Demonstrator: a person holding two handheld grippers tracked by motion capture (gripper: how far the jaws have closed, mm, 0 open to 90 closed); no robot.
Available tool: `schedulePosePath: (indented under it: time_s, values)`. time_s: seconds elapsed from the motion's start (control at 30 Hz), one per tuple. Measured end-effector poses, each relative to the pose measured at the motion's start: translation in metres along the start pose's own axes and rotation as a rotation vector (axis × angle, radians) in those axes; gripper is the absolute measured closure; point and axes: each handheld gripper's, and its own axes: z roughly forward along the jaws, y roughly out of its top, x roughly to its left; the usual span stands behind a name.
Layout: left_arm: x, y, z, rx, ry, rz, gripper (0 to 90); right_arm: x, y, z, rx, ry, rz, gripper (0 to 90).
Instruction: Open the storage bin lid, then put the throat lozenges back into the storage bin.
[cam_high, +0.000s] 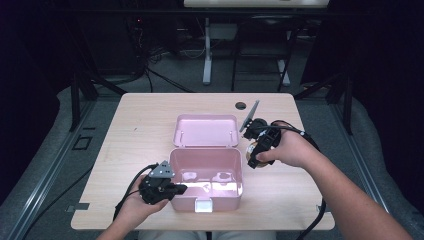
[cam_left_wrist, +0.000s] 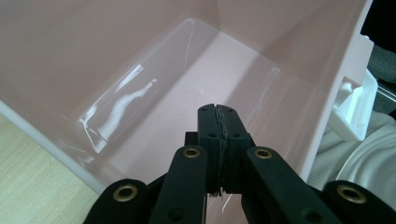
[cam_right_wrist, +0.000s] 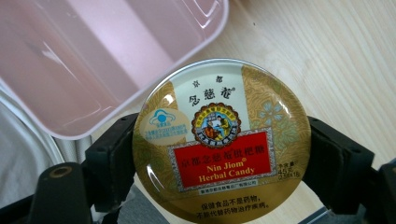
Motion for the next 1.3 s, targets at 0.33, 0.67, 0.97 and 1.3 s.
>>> schedulePosePath:
  time_s: [0.33, 0.67, 0.97, 1.3]
  values:
    - [0.0, 0.0, 0.0, -0.001, 0.001, -0.001, 89.1, 0.016, 0.016, -0.001, -0.012, 0.0, -0.085, 20.0]
    - [0.0, 0.0, 0.0, 0.0, 0.002, -0.001, 89.1, 0.025, 0.029, 0.004, -0.022, 0.012, -0.151, 20.0]
    - [0.0, 0.0, 0.0, 0.001, 0.001, -0.001, 89.1, 0.034, 0.04, 0.009, -0.023, 0.019, -0.197, 20.0]
    - [0.0, 0.0, 0.0, 0.0, 0.0, -0.001, 89.1, 0.045, 0.054, 0.023, 0.001, 0.028, -0.289, 19.9]
